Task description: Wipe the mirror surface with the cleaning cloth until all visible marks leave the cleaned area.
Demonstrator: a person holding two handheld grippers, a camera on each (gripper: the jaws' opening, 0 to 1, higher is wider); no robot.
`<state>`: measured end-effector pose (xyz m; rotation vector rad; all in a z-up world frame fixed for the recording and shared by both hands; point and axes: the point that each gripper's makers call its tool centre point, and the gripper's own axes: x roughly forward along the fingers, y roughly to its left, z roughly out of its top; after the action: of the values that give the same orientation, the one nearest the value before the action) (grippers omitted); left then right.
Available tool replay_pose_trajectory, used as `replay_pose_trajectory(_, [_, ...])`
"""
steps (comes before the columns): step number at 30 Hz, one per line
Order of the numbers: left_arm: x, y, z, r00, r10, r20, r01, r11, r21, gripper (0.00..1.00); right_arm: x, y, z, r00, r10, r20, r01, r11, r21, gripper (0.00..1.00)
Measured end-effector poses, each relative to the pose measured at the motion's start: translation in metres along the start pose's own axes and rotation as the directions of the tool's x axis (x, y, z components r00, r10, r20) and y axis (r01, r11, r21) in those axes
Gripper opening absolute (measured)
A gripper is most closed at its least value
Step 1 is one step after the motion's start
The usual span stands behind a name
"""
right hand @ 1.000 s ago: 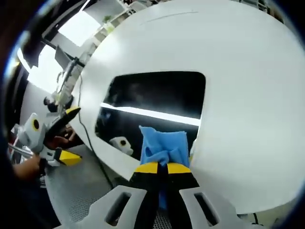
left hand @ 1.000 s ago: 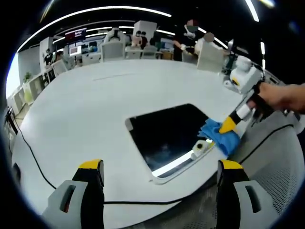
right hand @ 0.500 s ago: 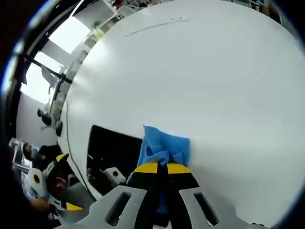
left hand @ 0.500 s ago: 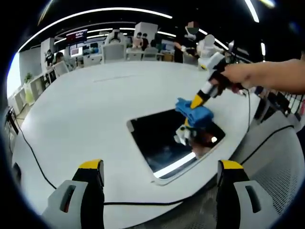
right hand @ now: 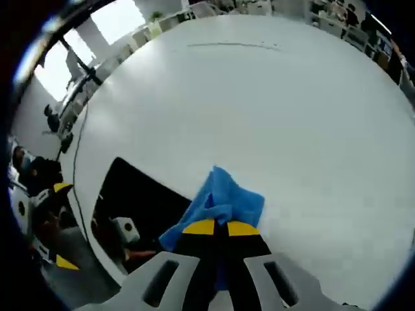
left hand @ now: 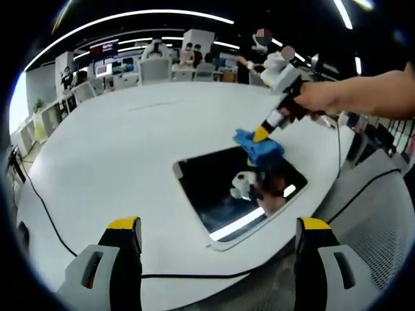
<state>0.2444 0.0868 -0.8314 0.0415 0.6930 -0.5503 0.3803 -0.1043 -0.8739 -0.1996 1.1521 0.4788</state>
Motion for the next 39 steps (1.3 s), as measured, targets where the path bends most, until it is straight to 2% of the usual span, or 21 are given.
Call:
replay_pose_trajectory(1, [0.000, 0.001, 0.000, 1.000, 0.011, -0.003, -0.011, 1.000, -0.003, 0.99, -0.001, -0.001, -0.001, 1.000, 0.006, 0.006, -0.006, 1.000, 0.021, 0.00])
replay_pose_trajectory(3, [-0.001, 0.004, -0.001, 1.000, 0.028, -0.008, -0.028, 0.999, -0.016, 0.99, -0.002, -0.001, -0.001, 0.997, 0.073, 0.032, -0.076, 0.989, 0.129, 0.00])
replay_pose_trajectory(5, [-0.001, 0.004, 0.002, 1.000, 0.026, 0.012, -0.025, 0.999, -0.040, 0.99, -0.005, -0.001, -0.002, 0.987, 0.154, 0.056, -0.163, 0.954, 0.252, 0.00])
replay_pose_trajectory(6, [-0.002, 0.003, 0.004, 0.999, 0.026, 0.019, -0.025, 0.999, -0.033, 0.99, -0.013, -0.007, -0.012, 0.989, 0.150, 0.017, -0.148, 0.935, 0.321, 0.00])
replay_pose_trajectory(7, [-0.002, 0.003, 0.004, 0.999, 0.028, 0.020, -0.028, 0.999, -0.028, 0.99, -0.019, -0.015, -0.011, 0.989, 0.138, 0.045, -0.145, 0.950, 0.277, 0.00])
replay_pose_trajectory(8, [-0.002, 0.003, 0.004, 0.999, 0.030, 0.016, -0.030, 0.999, -0.028, 0.99, -0.029, -0.020, -0.005, 0.985, 0.140, 0.099, -0.161, 0.955, 0.251, 0.00])
replay_pose_trajectory(9, [-0.002, 0.004, 0.002, 0.999, 0.033, 0.012, -0.033, 0.999, -0.032, 0.99, -0.036, -0.021, -0.010, 0.985, 0.156, 0.078, -0.171, 0.954, 0.245, 0.00])
replay_pose_trajectory(11, [-0.002, 0.006, 0.001, 0.999, 0.043, 0.008, -0.042, 0.999, -0.034, 0.99, -0.050, -0.029, -0.015, 0.980, 0.185, 0.070, -0.194, 0.969, 0.150, 0.00])
replay_pose_trajectory(13, [-0.002, 0.006, 0.001, 0.999, 0.041, 0.008, -0.041, 0.999, -0.034, 0.99, -0.064, -0.045, -0.016, 0.986, 0.144, 0.078, -0.155, 0.975, 0.159, 0.00])
replay_pose_trajectory(17, [-0.002, 0.004, 0.001, 0.999, 0.034, 0.003, -0.033, 0.999, -0.028, 0.99, -0.099, -0.064, -0.012, 0.986, 0.117, 0.118, -0.135, 0.979, 0.152, 0.00])
replay_pose_trajectory(24, [-0.001, 0.003, 0.000, 1.000, 0.022, -0.002, -0.022, 1.000, -0.020, 0.99, -0.132, -0.096, -0.014, 0.988, 0.042, 0.146, -0.065, 0.985, 0.161, 0.00])
replay_pose_trajectory(27, [-0.001, 0.003, 0.001, 1.000, 0.021, 0.003, -0.021, 1.000, -0.022, 0.99, -0.133, -0.103, -0.022, 0.991, 0.027, 0.132, -0.048, 0.986, 0.159, 0.00])
replay_pose_trajectory(31, [-0.001, 0.003, 0.002, 1.000, 0.020, 0.006, -0.020, 1.000, -0.023, 0.99, -0.123, -0.108, -0.039, 0.995, 0.027, 0.095, -0.044, 0.982, 0.182, 0.00])
replay_pose_trajectory(34, [-0.001, 0.003, 0.001, 1.000, 0.019, 0.004, -0.019, 1.000, -0.022, 0.99, -0.112, -0.108, -0.049, 0.997, 0.022, 0.077, -0.035, 0.984, 0.176, 0.00])
replay_pose_trajectory(37, [-0.001, 0.003, 0.001, 1.000, 0.015, 0.002, -0.015, 1.000, -0.022, 0.99, -0.098, -0.111, -0.049, 0.995, -0.002, 0.099, -0.014, 0.987, 0.162, 0.01])
replay_pose_trajectory(38, [-0.001, 0.003, 0.000, 1.000, 0.014, 0.000, -0.014, 1.000, -0.022, 0.99, -0.091, -0.113, -0.052, 0.996, -0.012, 0.091, -0.001, 0.990, 0.141, 0.01])
replay_pose_trajectory(39, [-0.001, 0.002, 0.000, 1.000, 0.011, -0.003, -0.011, 1.000, -0.020, 0.99, -0.086, -0.113, -0.053, 0.996, -0.014, 0.087, 0.000, 0.988, 0.152, 0.01])
